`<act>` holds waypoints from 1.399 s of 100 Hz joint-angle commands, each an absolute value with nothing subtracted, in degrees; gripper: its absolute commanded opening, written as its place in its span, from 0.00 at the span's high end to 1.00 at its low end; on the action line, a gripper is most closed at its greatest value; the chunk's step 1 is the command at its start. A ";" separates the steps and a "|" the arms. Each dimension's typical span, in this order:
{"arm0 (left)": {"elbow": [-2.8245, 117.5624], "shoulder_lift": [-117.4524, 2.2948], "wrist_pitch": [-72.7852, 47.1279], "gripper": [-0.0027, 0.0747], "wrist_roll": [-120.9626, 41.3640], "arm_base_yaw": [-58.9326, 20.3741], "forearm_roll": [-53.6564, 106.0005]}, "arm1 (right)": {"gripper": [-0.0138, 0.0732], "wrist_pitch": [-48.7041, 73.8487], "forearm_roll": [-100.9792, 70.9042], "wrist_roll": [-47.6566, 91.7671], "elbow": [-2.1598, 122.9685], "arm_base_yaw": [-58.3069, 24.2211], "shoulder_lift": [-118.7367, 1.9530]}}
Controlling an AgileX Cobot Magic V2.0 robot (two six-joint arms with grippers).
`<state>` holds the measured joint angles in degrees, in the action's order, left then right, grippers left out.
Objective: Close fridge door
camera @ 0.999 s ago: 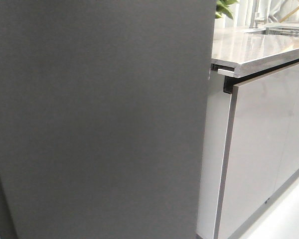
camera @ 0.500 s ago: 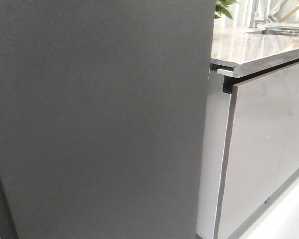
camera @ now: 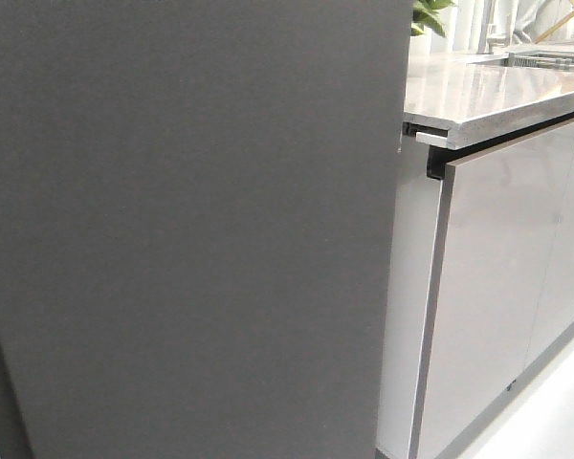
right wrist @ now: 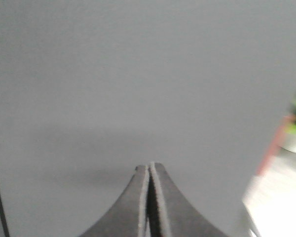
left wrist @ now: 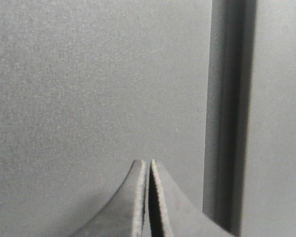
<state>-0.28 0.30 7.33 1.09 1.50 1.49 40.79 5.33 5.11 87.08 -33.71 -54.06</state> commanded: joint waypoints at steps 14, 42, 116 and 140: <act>-2.30 0.90 11.46 0.99 1.34 1.42 1.72 | 0.89 38.13 15.56 -6.14 71.67 -33.41 -34.96; -2.30 0.90 11.46 0.99 1.34 1.42 1.72 | 0.89 39.52 18.05 -10.45 58.64 -33.37 -21.74; -2.30 0.90 11.46 0.99 1.34 1.42 1.72 | 0.89 41.03 17.59 -10.56 58.52 -33.37 -21.30; -2.30 0.90 11.46 0.99 1.34 1.42 1.72 | 0.89 37.79 18.89 -10.56 53.65 -27.74 -20.26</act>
